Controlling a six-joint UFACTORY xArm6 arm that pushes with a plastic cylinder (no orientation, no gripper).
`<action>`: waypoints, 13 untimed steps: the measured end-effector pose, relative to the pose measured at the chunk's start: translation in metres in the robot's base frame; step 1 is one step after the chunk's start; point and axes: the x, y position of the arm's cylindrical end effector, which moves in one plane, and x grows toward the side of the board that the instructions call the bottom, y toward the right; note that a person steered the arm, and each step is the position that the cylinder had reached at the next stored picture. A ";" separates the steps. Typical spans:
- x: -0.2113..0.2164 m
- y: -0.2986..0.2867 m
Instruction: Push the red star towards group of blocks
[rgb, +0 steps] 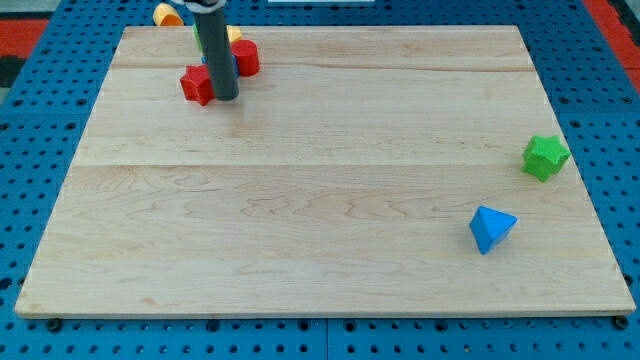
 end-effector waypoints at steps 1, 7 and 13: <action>-0.001 -0.028; 0.045 -0.161; -0.042 -0.058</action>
